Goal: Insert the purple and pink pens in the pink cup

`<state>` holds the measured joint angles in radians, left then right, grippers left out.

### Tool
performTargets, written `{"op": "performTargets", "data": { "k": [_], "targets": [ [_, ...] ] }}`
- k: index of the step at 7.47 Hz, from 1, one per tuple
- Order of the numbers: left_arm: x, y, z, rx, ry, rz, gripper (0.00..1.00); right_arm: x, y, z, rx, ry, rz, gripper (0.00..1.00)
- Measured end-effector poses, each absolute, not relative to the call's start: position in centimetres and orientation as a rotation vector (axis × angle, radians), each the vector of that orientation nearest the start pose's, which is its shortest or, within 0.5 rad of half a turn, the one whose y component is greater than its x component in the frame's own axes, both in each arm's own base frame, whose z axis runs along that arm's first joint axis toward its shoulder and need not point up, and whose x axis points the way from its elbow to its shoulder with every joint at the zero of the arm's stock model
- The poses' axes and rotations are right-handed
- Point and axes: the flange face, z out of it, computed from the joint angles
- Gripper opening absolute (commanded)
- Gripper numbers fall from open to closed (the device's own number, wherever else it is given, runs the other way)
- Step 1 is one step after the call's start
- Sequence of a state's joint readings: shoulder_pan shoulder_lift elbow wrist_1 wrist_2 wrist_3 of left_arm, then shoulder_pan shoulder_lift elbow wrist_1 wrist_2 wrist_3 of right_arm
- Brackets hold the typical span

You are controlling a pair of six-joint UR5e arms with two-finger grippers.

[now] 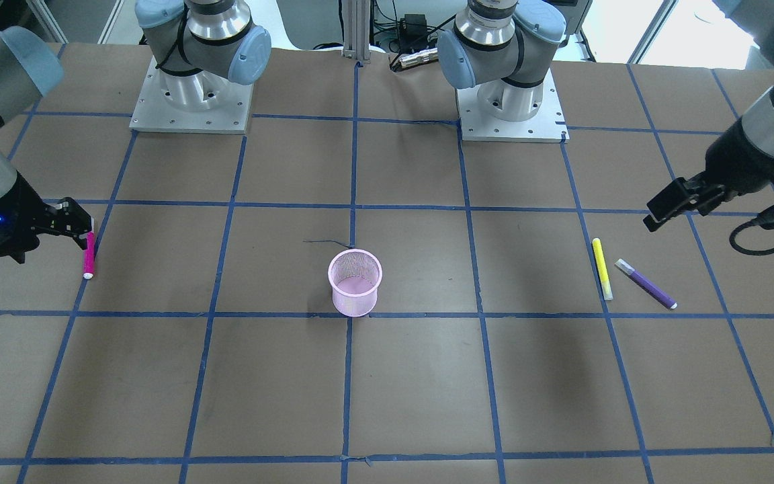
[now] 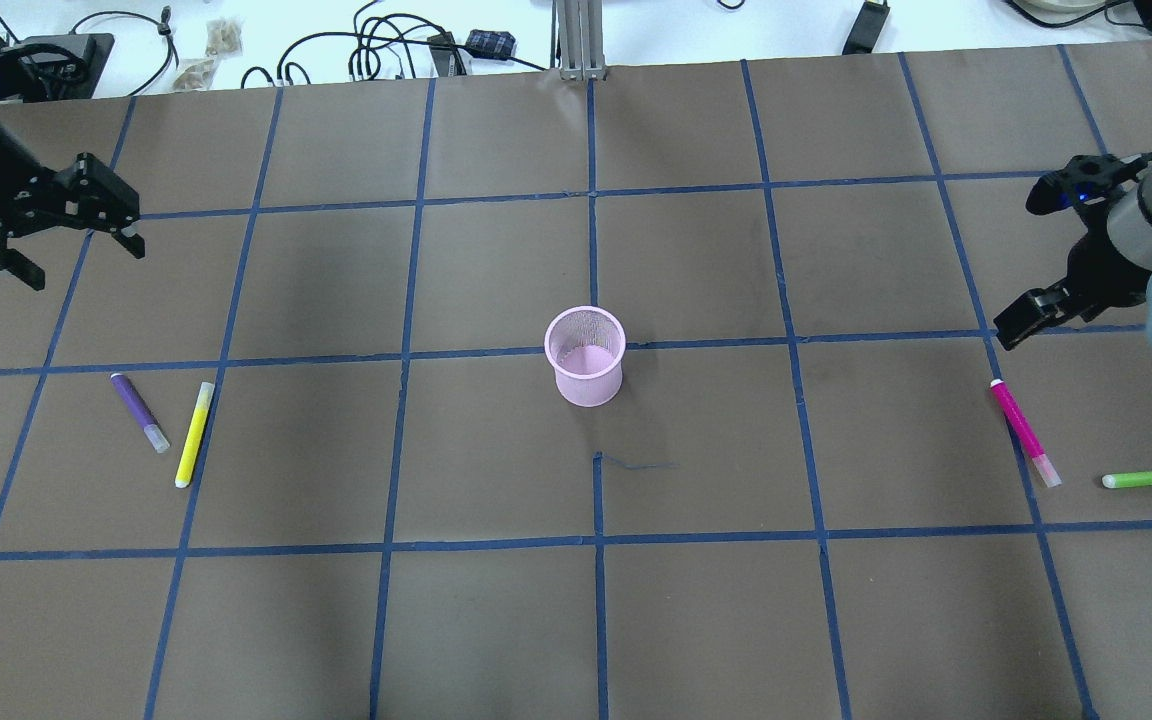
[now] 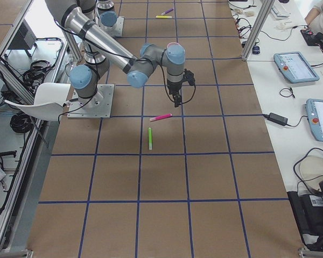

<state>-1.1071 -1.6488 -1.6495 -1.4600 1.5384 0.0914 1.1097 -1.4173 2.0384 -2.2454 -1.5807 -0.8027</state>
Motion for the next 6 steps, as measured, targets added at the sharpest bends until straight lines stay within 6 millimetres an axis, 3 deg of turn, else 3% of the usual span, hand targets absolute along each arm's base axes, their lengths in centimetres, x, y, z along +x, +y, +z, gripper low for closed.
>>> {"op": "performTargets", "data": {
  "k": [1,2,6],
  "targets": [
    [14.5,-51.7,39.5,-0.701,3.131,0.026,1.0,-10.4,-50.2,22.5,-0.585,3.112,-0.028,0.98],
    [17.2,-51.4,37.1,-0.776,3.122,0.012,1.0,-10.5,-50.4,20.5,-0.598,3.095,0.006,0.92],
    [23.2,-52.8,28.8,-0.873,3.034,0.053,1.0,-10.6,-49.6,18.2,-0.591,3.091,0.11,0.78]
  ]
}}
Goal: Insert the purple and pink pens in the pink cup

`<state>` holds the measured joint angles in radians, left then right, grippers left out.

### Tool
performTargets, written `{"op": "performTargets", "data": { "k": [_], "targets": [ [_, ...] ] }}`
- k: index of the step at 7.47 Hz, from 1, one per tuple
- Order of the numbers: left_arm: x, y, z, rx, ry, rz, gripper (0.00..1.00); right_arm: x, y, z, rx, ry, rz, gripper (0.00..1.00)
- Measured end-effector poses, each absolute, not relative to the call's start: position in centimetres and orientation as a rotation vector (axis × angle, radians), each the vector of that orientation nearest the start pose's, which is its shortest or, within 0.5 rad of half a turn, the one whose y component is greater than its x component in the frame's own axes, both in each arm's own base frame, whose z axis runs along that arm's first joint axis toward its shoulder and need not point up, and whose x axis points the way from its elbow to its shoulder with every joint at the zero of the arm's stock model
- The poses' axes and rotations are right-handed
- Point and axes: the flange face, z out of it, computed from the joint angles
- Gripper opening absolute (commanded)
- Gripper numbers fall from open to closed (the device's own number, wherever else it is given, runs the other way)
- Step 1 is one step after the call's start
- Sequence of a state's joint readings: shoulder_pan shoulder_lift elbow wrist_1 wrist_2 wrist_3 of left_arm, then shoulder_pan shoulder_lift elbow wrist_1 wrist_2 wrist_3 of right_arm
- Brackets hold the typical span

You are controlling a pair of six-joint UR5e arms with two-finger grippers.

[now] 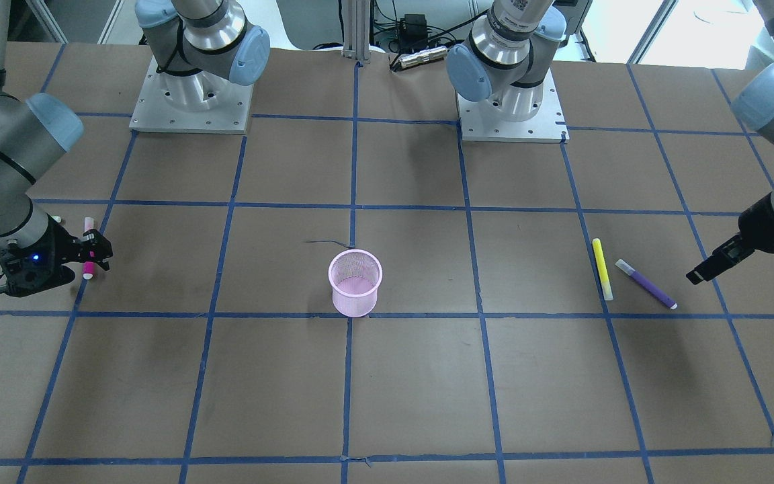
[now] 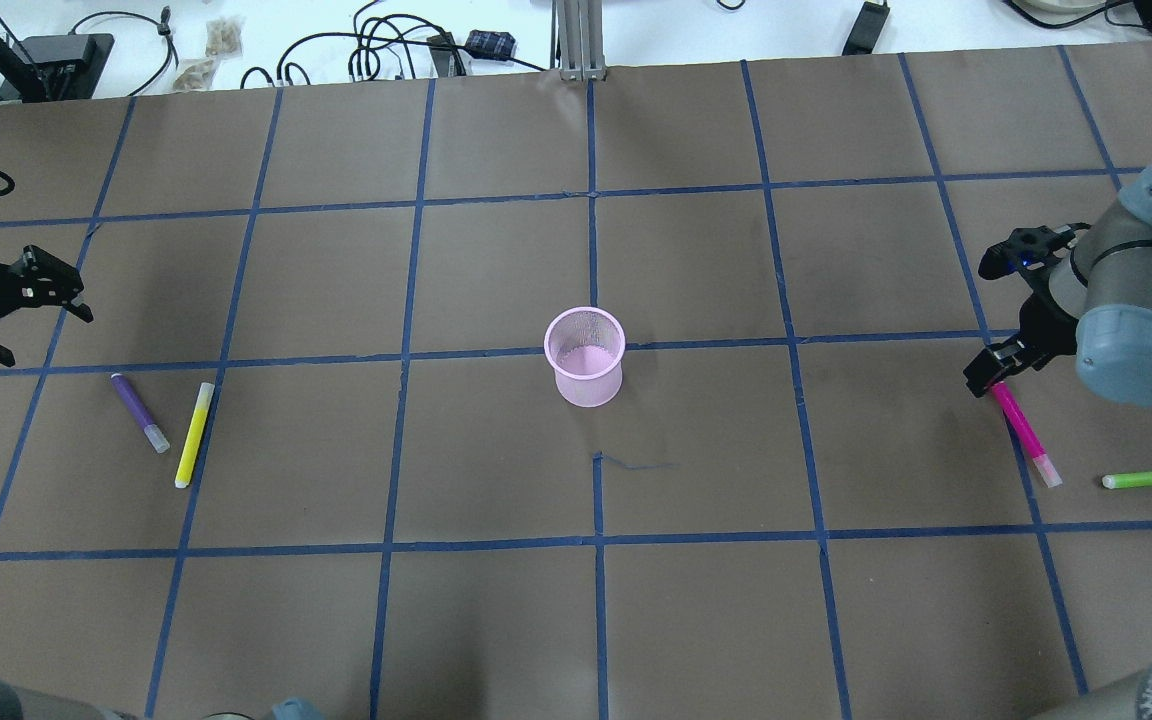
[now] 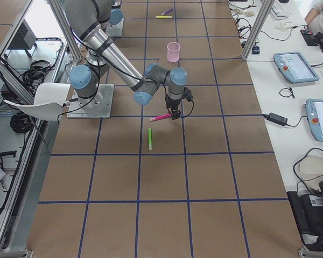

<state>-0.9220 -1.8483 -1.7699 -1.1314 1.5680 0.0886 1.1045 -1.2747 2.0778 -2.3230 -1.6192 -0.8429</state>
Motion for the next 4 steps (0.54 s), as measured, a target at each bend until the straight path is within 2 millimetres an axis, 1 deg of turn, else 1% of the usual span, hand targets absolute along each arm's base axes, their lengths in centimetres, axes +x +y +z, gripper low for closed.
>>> {"op": "performTargets", "data": {
  "k": [1,2,3,4],
  "targets": [
    [24.0,-53.1,26.9,-0.891,2.997,0.083,1.0,-10.5,-49.3,17.8,-0.591,3.092,0.134,0.71],
    [24.4,-53.5,25.3,-0.938,2.973,0.107,1.0,-10.5,-49.0,17.6,-0.59,3.093,0.148,0.65],
    [24.4,-53.9,23.9,-0.997,2.953,0.121,1.0,-10.5,-48.9,17.5,-0.591,3.096,0.157,0.5],
    [24.4,-54.5,22.6,-1.048,2.944,0.118,1.0,-10.5,-48.8,17.5,-0.592,3.1,0.164,0.4]
  ]
}}
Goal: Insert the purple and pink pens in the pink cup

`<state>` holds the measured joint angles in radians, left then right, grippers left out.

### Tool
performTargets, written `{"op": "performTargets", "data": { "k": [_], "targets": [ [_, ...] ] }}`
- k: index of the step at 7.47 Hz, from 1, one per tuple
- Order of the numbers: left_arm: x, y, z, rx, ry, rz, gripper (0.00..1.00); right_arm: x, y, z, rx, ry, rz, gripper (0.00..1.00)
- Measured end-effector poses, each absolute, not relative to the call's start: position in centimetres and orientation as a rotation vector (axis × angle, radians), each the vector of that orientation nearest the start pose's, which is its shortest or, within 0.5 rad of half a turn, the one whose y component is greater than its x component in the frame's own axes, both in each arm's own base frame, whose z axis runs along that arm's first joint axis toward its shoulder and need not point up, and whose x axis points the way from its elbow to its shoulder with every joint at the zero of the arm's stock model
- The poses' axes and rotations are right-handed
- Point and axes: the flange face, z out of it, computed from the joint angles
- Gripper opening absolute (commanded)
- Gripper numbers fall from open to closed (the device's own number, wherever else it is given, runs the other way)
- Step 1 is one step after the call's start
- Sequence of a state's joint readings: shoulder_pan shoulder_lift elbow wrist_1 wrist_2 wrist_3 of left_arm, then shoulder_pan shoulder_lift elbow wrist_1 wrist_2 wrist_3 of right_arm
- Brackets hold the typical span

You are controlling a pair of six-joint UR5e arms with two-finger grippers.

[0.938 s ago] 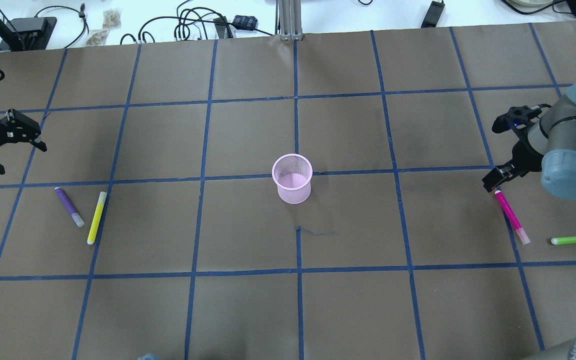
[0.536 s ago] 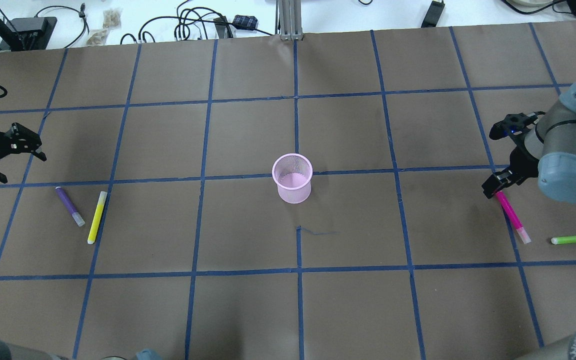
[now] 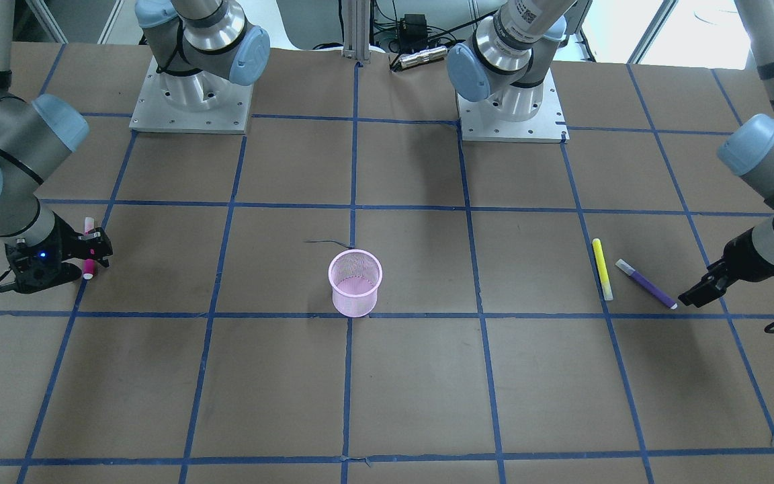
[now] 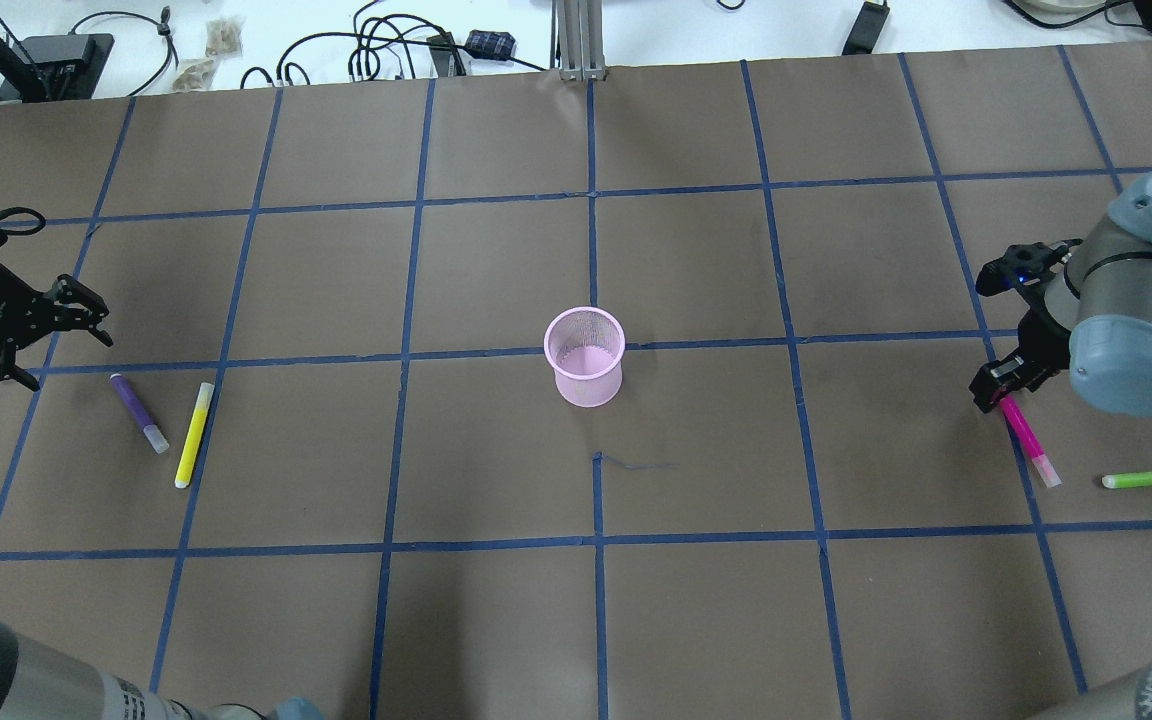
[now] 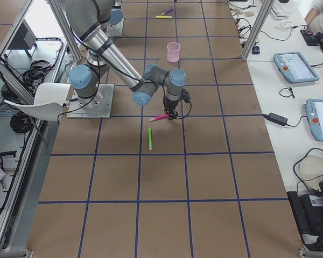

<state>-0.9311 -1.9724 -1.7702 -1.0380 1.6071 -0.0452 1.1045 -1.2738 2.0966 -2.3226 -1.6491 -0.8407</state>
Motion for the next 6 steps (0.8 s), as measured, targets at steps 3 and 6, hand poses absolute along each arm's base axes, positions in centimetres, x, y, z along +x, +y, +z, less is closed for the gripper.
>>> {"op": "performTargets", "data": {
  "k": [3,6],
  "targets": [
    [24.3,-55.3,19.1,-1.093,2.957,0.146,0.77,-10.7,-48.8,17.3,-0.592,3.099,0.186,0.02],
    [23.9,-55.5,17.7,-1.076,2.965,0.189,0.49,-11.1,-49.0,18.0,-0.599,3.124,0.197,0.0]
  ]
}}
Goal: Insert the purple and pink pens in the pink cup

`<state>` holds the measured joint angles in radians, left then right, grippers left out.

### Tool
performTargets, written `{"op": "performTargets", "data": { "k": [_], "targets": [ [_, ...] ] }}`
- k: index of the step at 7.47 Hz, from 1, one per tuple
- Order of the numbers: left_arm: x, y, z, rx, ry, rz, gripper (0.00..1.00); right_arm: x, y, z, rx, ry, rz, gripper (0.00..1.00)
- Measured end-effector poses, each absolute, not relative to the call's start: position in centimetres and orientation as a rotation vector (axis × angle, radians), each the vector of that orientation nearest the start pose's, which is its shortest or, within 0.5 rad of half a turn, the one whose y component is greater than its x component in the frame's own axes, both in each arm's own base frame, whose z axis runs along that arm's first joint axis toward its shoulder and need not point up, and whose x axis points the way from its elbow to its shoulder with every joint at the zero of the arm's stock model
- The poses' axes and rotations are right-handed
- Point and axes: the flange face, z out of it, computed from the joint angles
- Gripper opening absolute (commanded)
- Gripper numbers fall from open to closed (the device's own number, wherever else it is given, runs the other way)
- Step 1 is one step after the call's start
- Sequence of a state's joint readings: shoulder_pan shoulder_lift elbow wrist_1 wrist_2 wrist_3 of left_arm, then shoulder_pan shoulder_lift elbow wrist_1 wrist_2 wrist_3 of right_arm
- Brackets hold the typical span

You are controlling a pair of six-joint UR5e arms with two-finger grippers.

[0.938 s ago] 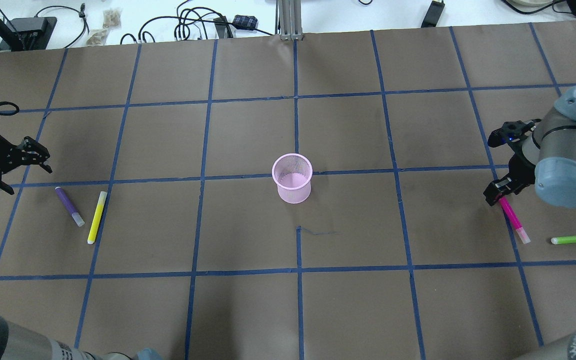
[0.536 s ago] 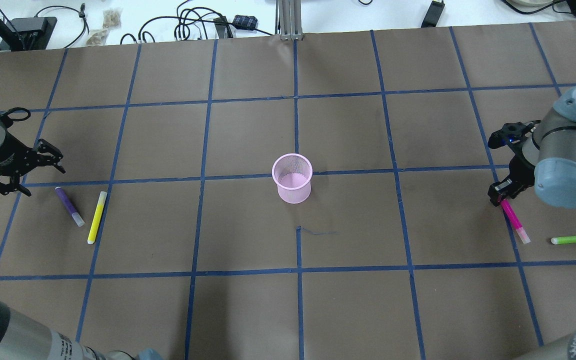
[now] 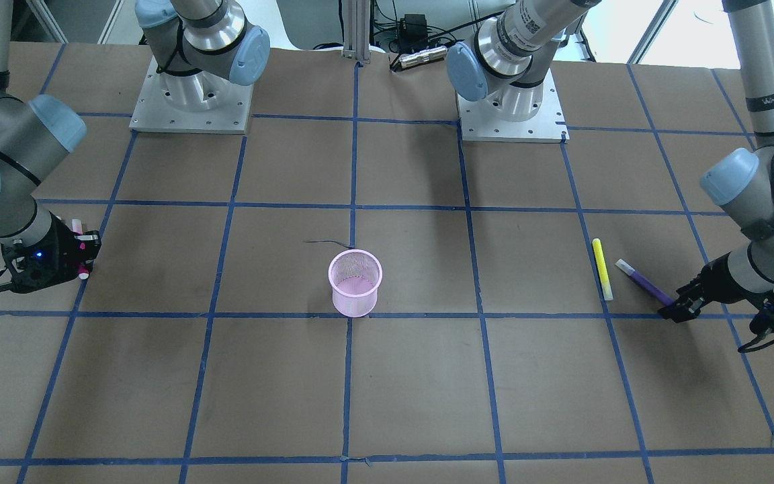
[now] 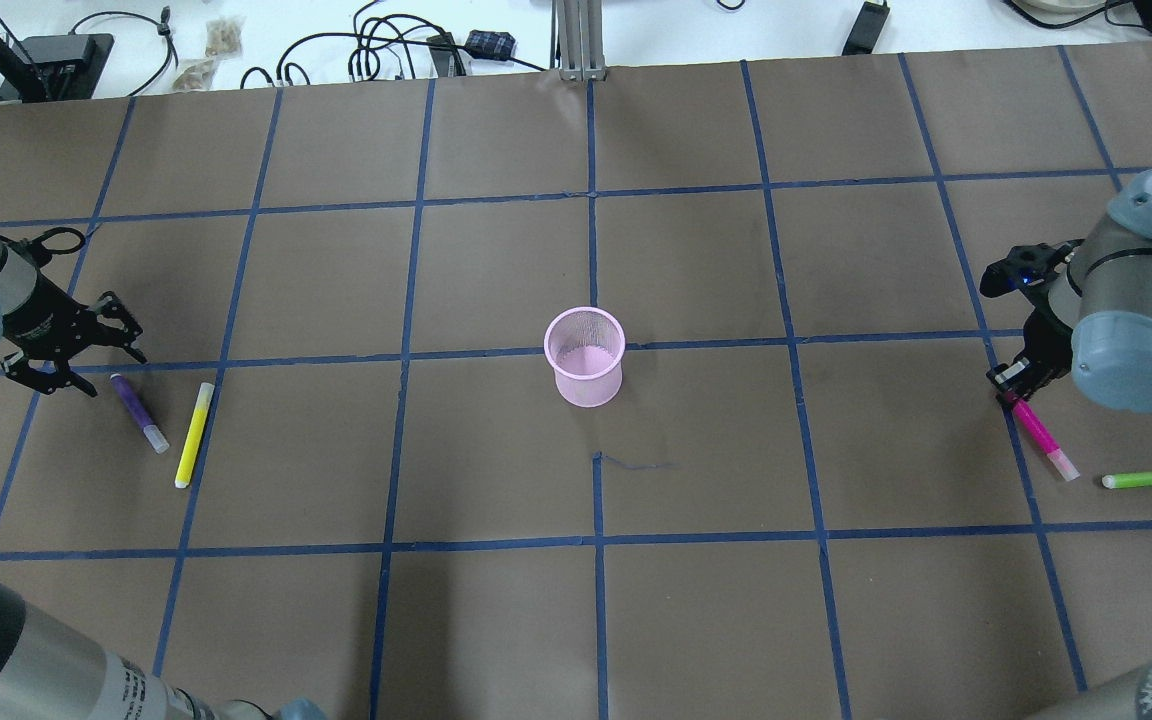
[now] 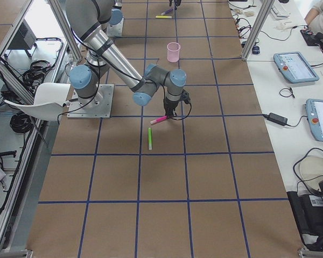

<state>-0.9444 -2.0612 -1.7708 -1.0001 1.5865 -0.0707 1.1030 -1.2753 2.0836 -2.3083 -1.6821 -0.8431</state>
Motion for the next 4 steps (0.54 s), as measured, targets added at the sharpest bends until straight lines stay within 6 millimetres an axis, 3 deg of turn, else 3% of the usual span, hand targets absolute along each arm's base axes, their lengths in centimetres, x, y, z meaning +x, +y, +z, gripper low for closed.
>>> {"op": "performTargets", "data": {
  "k": [1,2,3,4],
  "targets": [
    [23.9,-55.5,17.5,-1.068,2.965,0.197,0.44,-11.2,-49.2,18.6,-0.598,3.132,0.182,0.0],
    [23.9,-55.5,17.4,-1.062,2.966,0.202,0.28,-10.9,-49.7,19.9,-0.586,3.14,0.139,0.0],
    [23.9,-55.5,17.3,-1.061,2.966,0.206,0.0,-9.9,-50.4,22.0,-0.554,3.13,0.039,0.0],
    [23.9,-55.5,17.1,-1.062,2.966,0.21,0.0,-8.2,-51.0,23.8,-0.525,3.092,-0.077,0.0]
  ]
}}
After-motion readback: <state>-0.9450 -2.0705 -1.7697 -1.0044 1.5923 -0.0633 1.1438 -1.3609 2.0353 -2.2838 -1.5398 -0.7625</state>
